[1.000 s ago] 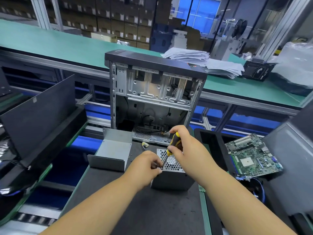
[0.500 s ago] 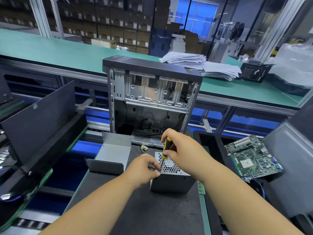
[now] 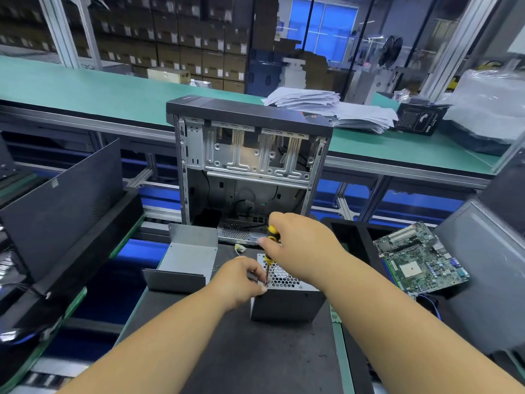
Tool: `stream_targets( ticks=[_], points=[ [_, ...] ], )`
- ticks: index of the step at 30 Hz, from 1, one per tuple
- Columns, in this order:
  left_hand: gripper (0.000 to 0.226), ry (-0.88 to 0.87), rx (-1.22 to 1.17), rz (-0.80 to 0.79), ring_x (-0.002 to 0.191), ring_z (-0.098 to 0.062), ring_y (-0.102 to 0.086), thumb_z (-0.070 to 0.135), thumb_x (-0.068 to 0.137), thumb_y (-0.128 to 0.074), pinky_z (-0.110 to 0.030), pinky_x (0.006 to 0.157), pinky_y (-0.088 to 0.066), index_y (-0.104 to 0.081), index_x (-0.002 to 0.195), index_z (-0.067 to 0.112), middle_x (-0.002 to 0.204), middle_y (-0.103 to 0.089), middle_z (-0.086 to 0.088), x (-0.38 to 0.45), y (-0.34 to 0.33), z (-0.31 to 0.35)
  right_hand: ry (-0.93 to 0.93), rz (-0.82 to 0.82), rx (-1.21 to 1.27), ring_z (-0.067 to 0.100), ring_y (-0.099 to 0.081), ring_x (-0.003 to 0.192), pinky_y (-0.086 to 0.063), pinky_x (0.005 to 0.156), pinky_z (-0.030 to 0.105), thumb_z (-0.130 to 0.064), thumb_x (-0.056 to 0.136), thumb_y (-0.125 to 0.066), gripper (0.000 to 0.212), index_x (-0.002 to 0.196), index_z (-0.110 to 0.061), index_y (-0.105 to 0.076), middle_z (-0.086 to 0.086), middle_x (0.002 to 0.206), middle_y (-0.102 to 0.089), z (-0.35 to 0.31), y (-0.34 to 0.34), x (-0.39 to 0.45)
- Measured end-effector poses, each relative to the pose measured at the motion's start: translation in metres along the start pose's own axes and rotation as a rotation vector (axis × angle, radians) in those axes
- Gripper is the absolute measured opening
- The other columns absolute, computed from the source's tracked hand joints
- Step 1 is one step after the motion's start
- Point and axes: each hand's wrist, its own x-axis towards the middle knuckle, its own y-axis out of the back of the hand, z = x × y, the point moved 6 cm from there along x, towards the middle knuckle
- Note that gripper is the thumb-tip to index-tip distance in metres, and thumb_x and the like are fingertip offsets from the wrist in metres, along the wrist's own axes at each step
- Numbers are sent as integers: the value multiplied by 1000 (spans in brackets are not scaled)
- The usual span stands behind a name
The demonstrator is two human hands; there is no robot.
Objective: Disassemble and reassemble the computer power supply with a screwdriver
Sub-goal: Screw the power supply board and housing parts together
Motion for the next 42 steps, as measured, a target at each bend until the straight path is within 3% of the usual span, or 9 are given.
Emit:
stream_targets(
  ticks=[2,5,13,18,20,27,32,39,42],
  points=[
    [22,4,0,7,87,-20,-67,7,72,-79,-37,87,-55,-67,67,26,105,-62,0,0,0,-1,40,-51,107,19,-53,77,-43,62,35,-34,95,-55,13,94,-27,-44,-8,88,-50,-4,-2,1],
    [23,13,-5,12,87,-19,-67,8,71,-80,-34,86,-56,-67,67,27,105,-62,2,0,0,-2,97,-76,105,21,-56,85,-50,74,40,-18,94,-58,17,106,-24,-48,-3,101,-55,-7,0,2],
    [25,34,-37,7,74,-9,-61,7,73,-79,-21,73,-50,-66,66,27,104,-62,4,0,0,-3,-83,-70,-338,18,-43,58,-26,46,26,-50,97,-46,40,71,-21,-39,-4,66,-44,-1,7,10],
    [26,40,-63,15,71,-10,-59,6,72,-78,-21,69,-48,-64,66,28,102,-66,0,-1,-2,-4,51,-66,-21,22,-50,74,-39,57,34,-26,93,-50,9,94,-22,-42,-4,85,-48,-13,2,4],
    [26,43,-76,19,71,-9,-59,7,72,-78,-20,68,-46,-64,66,28,102,-66,2,-1,-2,-4,116,-99,46,22,-52,81,-44,66,36,-17,92,-55,17,105,-23,-46,-2,98,-52,-17,2,3],
    [24,62,-108,14,65,-2,-55,7,75,-77,-11,59,-41,-66,72,28,91,-65,5,-2,-2,-7,12,-33,-243,21,-49,68,-29,51,29,-51,97,-47,33,81,-22,-43,-6,66,-44,-6,2,4],
    [23,61,-101,9,71,-7,-55,6,75,-76,-17,65,-43,-66,74,26,91,-62,5,-2,-2,-5,52,-27,-32,22,-51,75,-33,55,32,-29,96,-46,7,96,-23,-45,-5,87,-51,-6,4,1],
    [23,65,-118,10,65,-2,-53,6,76,-76,-5,53,-37,-66,76,26,87,-61,7,-3,-2,-4,42,8,-196,20,-51,71,-33,54,31,-48,98,-45,25,91,-24,-47,-6,71,-49,-3,3,-2],
    [23,61,-122,9,65,-4,-53,5,76,-76,-9,59,-40,-66,75,25,87,-61,6,-4,-2,-4,41,5,-110,22,-53,76,-38,58,32,-37,96,-43,15,97,-23,-48,-4,85,-55,-4,3,-4]
  ],
)
